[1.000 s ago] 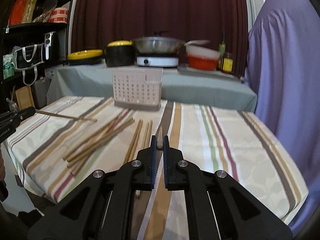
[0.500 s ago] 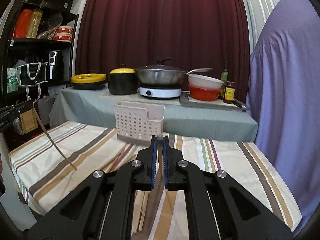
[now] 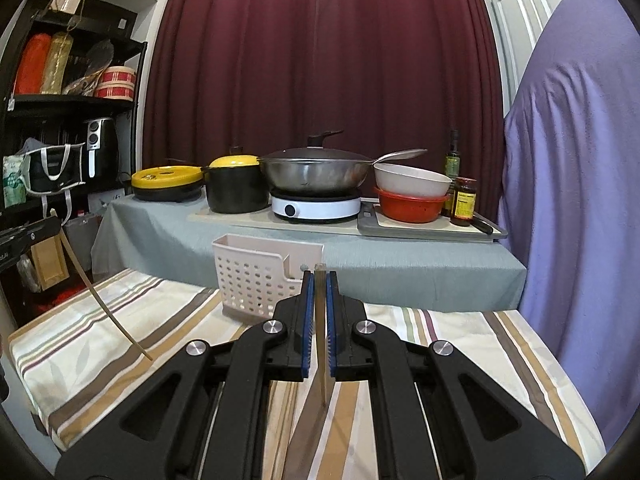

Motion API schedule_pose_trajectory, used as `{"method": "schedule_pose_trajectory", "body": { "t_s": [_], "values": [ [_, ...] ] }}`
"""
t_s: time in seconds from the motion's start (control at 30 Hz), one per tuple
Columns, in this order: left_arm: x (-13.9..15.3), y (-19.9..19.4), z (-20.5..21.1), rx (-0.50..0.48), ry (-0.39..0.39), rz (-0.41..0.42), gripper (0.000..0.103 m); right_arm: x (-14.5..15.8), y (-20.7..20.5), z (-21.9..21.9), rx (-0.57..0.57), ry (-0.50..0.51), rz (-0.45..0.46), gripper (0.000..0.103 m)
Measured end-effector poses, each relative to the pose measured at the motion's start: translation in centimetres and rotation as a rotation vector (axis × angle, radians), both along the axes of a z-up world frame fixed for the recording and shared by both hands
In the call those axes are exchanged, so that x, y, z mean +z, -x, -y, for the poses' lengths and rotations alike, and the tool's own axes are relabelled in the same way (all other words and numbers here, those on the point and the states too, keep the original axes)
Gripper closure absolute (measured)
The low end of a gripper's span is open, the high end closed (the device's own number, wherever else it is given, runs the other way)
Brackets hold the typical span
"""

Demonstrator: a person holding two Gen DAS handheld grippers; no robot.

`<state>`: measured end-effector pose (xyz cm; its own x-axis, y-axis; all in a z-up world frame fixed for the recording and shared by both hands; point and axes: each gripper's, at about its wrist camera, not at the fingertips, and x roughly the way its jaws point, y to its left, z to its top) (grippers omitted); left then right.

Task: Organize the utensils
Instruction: 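Lift the held chopsticks with both tools and carry them over the white basket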

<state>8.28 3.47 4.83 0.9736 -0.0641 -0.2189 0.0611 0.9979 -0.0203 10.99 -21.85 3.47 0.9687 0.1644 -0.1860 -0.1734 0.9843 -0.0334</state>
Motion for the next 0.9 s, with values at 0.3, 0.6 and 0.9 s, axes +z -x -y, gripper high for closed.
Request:
{"method": "schedule_pose_trajectory", "body": {
  "t_s": [0.3, 0.6, 0.9],
  "values": [
    [3.8, -3.6, -0.2, -0.056, 0.047, 0.030, 0.096, 4.2, -3.5, 0.1, 0.049, -0.041, 0.080, 0.097],
    [9.5, -10.3, 0.3, -0.085, 0.067, 0.122, 0.096, 9.2, -10.0, -0.8, 0.120, -0.095, 0.159, 0.097],
    [10.3, -16.8, 1.4, -0.069, 0.043, 0.137, 0.096, 10.0, -16.2, -2.3, 0.134, -0.100, 0.171, 0.097]
  ]
}}
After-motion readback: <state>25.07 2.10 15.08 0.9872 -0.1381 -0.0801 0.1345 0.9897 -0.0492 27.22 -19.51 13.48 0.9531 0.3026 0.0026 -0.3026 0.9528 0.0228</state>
